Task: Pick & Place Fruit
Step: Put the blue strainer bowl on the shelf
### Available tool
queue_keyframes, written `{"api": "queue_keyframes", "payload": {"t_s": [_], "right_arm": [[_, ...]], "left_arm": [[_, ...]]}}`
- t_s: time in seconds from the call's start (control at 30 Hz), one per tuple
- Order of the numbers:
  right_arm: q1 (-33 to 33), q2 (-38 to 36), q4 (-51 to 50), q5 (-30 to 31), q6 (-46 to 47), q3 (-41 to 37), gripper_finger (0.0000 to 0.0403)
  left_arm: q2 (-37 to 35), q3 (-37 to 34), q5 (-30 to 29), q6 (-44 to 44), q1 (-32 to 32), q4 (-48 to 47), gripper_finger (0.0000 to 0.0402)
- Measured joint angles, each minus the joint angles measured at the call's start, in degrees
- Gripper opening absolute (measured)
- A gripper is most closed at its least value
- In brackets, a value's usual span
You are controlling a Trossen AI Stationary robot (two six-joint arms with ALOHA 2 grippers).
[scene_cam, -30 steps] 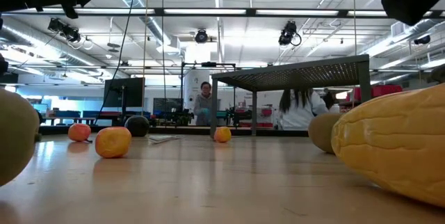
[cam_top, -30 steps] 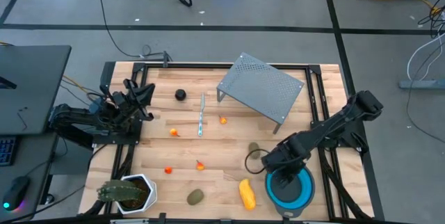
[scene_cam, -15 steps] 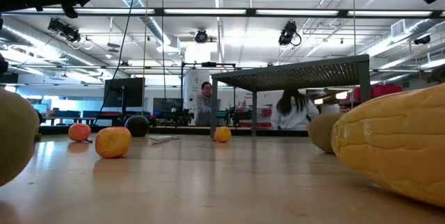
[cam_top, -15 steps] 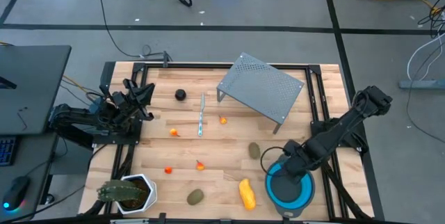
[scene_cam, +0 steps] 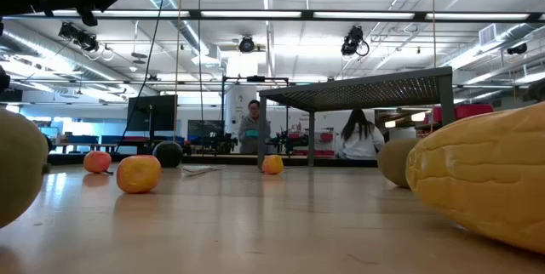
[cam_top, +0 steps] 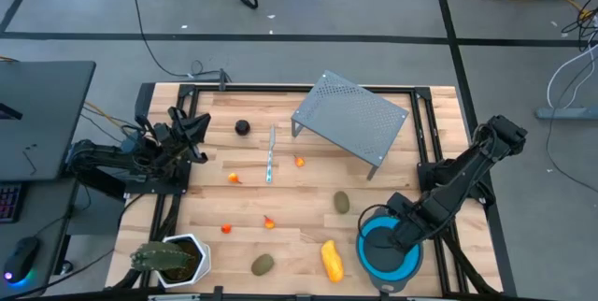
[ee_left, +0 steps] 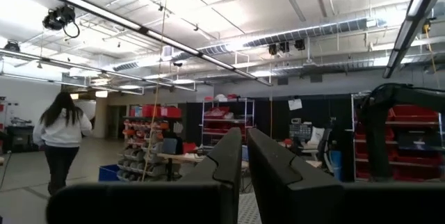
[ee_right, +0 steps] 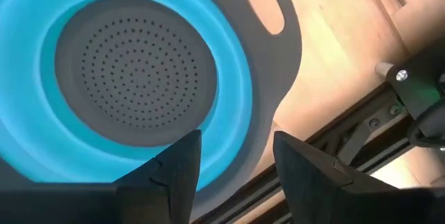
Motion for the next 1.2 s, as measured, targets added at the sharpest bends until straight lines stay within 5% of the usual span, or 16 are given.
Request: {"api": "queue_keyframes", "payload": {"t_s": [0.23, 0.73, 1.2], "right_arm": [[2.7, 0.0, 0.0, 5.3, 2.2, 0.0, 0.0189], [3.8, 0.0, 1.9, 3.3, 7.6, -5.2, 0.0277], [4.6, 0.0, 13.0, 1.7, 10.2, -12.2, 0.0283]], "left_arm": [[0.0, 0.0, 0.7, -1.6, 0.0, -1.3, 0.0032], [0.0, 0.0, 0.7, -1.6, 0.0, -1.3, 0.0032], [0.0, 0.0, -0.2, -1.8, 0.0, -3.3, 0.0032]]}}
